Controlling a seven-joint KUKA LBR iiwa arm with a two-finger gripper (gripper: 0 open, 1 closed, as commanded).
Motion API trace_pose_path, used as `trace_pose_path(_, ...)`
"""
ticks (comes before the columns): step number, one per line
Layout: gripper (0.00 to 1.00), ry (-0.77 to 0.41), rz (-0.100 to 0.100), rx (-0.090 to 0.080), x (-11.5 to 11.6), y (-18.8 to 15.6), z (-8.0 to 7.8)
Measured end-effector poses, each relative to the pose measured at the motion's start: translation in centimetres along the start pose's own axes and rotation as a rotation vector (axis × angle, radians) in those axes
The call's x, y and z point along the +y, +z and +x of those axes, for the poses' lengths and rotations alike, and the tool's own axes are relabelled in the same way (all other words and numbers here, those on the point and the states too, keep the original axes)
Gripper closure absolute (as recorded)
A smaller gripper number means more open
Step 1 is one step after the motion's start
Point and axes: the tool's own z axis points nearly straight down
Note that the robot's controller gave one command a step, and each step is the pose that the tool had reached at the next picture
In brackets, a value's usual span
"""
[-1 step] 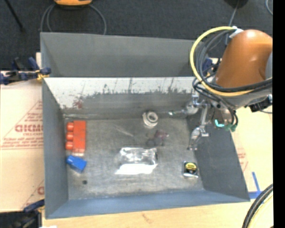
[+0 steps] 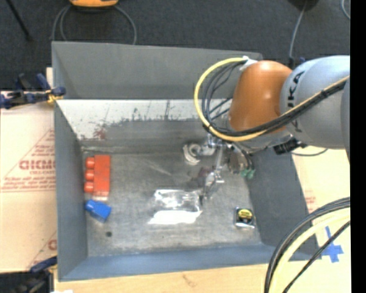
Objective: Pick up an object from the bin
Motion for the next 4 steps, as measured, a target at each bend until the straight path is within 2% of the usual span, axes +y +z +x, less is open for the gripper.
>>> trace_pose_path(1,0.0,0.049,0.008,-0.025,-0.08,2.42,0.85)
trace_pose_path(3,0.0,0.009,0.008,-0.026,0.0,2.49,0.83)
trace_pose_path(4,0.0,0.03,0.008,-0.023,-0.08,2.62,0.91)
